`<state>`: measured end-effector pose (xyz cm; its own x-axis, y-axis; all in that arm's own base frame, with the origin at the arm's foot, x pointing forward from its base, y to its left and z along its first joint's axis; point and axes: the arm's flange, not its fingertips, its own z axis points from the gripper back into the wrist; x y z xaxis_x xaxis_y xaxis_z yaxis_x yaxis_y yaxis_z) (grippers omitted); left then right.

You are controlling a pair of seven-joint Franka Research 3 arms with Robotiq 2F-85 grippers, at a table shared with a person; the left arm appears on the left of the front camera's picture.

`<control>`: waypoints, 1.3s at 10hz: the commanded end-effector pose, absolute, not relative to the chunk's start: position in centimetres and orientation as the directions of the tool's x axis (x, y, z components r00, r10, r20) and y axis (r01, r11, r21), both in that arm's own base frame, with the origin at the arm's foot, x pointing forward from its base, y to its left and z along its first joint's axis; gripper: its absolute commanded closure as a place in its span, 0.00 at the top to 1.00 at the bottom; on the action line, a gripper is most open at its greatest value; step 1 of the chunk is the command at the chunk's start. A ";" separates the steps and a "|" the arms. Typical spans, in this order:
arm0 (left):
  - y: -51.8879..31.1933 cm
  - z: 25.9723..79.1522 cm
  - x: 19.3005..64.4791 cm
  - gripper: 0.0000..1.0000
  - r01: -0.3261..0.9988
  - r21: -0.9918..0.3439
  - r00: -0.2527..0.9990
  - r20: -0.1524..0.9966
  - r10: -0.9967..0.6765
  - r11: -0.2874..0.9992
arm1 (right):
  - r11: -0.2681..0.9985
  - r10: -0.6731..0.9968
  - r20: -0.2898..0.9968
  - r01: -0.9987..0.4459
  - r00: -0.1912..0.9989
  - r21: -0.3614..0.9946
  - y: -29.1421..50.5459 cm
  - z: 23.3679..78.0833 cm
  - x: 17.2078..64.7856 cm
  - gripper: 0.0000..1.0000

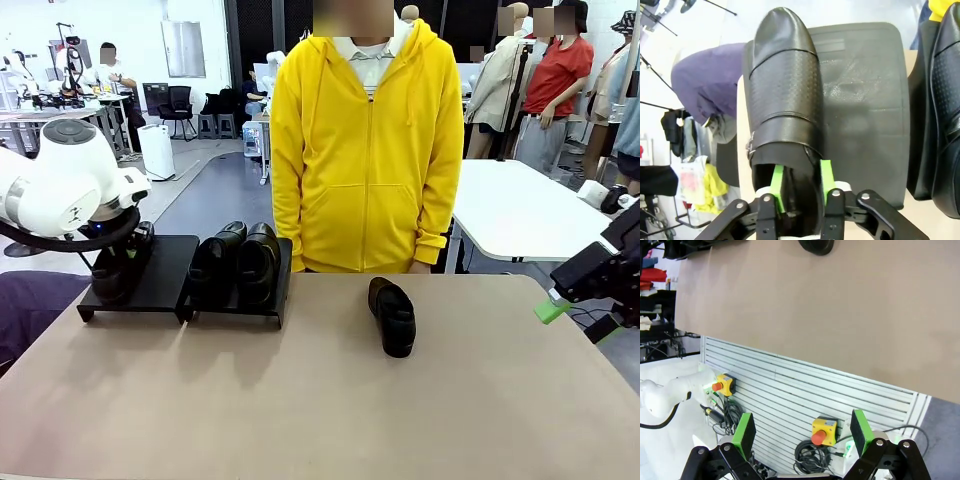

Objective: Organize the shoes by placing them on the stand.
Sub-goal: Place the Shoe from the middle of the table onto the Shoes Stand.

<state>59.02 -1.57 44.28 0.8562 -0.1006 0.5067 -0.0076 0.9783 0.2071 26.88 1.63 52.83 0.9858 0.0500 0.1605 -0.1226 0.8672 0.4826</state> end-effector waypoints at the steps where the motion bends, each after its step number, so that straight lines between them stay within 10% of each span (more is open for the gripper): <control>1: -1.7 44.5 59.3 1.00 -0.038 0.238 0.856 0.508 -0.091 0.970 | 0.849 0.059 0.175 -0.142 0.983 0.509 1.7 53.0 27.1 1.00; 6: -1.7 51.5 53.2 1.00 -0.019 0.071 0.922 0.386 -0.010 0.997 | 0.849 0.059 0.175 -0.142 0.983 0.509 1.7 53.0 27.1 1.00; 9: -2.0 57.2 42.4 1.00 0.109 -0.178 0.959 0.279 -0.056 0.978 | 0.849 0.059 0.175 -0.142 0.983 0.509 1.7 53.0 27.1 1.00; 13: -5.8 56.0 28.4 1.00 0.320 -0.181 0.913 0.320 -0.252 0.930 | 0.849 0.059 0.175 -0.142 0.983 0.509 1.7 53.0 27.1 1.00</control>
<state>30.08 -5.52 57.71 0.8991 -0.2556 0.3554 0.3335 0.9259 -0.1777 26.89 1.62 52.81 0.9859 0.0498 0.1600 -0.1221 0.8673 0.4826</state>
